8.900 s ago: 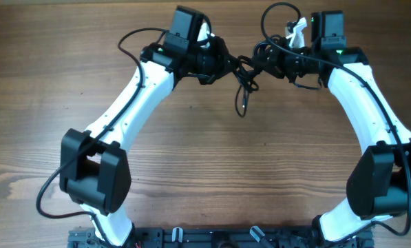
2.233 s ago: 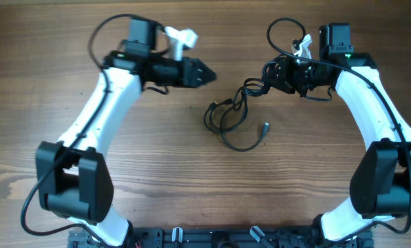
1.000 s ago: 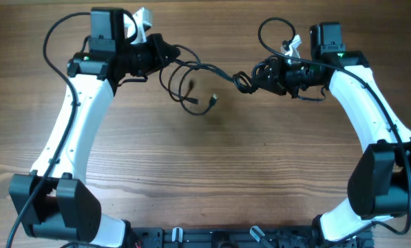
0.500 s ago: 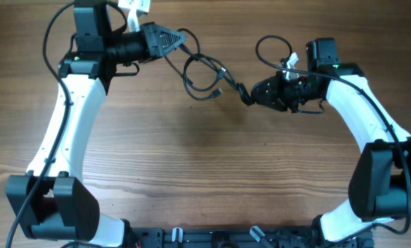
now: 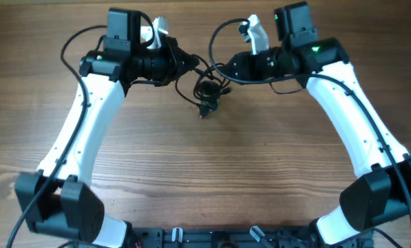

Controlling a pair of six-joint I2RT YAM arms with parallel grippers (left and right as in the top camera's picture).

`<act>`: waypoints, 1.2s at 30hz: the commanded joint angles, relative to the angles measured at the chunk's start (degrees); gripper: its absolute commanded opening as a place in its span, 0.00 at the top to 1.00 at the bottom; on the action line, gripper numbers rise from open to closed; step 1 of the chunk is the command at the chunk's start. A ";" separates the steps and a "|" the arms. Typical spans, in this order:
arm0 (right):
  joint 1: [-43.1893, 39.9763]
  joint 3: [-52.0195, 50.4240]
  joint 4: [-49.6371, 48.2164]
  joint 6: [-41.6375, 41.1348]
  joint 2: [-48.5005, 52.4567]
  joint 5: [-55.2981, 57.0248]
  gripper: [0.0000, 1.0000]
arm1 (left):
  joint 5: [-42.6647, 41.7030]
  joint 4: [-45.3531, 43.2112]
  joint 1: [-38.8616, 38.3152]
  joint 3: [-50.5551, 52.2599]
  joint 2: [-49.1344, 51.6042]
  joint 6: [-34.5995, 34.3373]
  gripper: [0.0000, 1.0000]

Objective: Untangle cables

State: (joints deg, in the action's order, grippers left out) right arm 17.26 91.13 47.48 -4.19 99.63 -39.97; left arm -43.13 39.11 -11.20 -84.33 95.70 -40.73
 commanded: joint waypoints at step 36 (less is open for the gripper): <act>7.43 0.26 -4.96 -3.91 2.82 20.92 0.75 | -32.24 -1.84 0.50 -0.96 4.09 14.32 0.96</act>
State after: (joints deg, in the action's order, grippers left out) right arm 25.74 91.13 43.51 -6.44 100.20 -27.99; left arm -60.93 36.73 -9.67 -84.36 101.19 -28.67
